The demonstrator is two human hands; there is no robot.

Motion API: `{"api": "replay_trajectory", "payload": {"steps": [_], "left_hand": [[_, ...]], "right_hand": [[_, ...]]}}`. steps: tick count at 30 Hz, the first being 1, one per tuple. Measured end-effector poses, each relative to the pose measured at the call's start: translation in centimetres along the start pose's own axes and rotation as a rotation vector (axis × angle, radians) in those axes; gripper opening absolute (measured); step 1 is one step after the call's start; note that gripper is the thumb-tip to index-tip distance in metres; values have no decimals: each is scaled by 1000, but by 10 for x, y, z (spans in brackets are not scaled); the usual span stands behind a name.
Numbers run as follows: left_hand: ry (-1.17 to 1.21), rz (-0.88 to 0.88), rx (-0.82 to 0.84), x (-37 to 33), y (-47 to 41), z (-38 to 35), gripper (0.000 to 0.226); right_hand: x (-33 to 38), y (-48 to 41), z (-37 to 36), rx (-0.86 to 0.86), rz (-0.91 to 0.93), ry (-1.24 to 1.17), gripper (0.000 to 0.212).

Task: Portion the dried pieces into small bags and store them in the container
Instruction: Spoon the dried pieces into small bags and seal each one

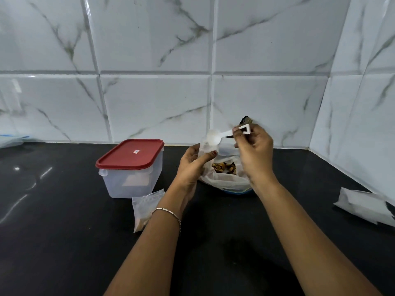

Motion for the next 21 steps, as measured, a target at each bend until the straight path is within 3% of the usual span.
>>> {"api": "replay_trajectory", "payload": {"steps": [4,8,11,16,21], "left_hand": [[34,36,18,2,2,2,59],[59,58,-7,4,2,5,54],[105,76,-41,6,1,9,42],[122,120,-72,14,0,15,27],[129,164,-113,21,-1,24,26]], "right_hand": [[-29,-5,22,-155,-279,-247,5],[-60,-8,32,-162,-444,-231,6],[-75,-12,42,-130,-348,85,16],[-85,-1,25,78,-156,740,11],[-90,1,-5,214,26,910,2]]}}
Point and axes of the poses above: each hand's wrist, its own y-axis away from the middle knuckle, its own z-axis out of the back of the hand, x = y × z, the point moved 10 cm from there along -y, towards the middle knuckle, and after that the axes turned 4 degrees about z, right-handed, at the moved point
